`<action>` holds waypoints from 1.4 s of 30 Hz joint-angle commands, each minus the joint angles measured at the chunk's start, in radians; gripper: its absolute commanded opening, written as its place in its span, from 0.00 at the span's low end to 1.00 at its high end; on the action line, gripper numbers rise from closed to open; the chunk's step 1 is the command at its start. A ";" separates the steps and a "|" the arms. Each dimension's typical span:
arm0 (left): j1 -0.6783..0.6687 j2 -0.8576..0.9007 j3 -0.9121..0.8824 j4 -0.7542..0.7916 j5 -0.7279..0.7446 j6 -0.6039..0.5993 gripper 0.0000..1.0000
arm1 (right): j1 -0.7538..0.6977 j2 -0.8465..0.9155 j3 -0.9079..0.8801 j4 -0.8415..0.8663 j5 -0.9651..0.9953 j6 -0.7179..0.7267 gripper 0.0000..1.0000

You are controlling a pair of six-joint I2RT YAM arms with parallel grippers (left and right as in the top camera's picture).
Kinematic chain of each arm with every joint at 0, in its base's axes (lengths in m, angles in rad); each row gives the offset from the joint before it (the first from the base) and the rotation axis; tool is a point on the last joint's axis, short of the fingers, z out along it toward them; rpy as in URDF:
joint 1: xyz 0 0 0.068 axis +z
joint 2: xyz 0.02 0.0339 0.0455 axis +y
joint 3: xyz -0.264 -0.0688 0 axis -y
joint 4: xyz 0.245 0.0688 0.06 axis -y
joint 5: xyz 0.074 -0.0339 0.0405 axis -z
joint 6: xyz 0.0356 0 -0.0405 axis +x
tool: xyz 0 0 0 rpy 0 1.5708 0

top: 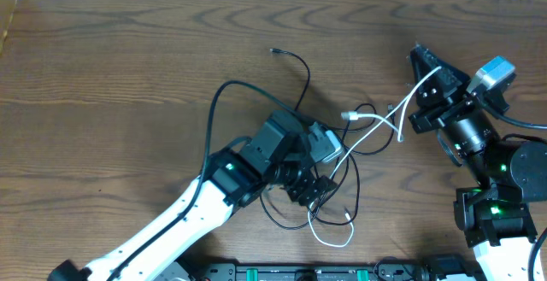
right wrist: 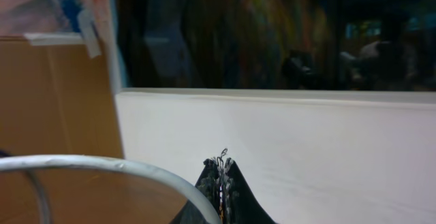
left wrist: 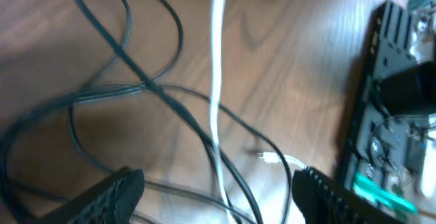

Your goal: Untangle cables

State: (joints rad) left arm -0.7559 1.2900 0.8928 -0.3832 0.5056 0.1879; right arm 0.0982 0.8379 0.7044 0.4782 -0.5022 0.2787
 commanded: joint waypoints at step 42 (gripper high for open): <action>-0.001 -0.006 0.028 0.277 -1.017 0.006 0.64 | -0.006 -0.004 0.002 0.026 -0.168 0.177 0.01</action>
State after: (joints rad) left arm -0.7582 1.3186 0.8936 -0.1211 -0.2695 0.1848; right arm 0.0982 0.8375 0.7044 0.5022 -0.6662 0.4412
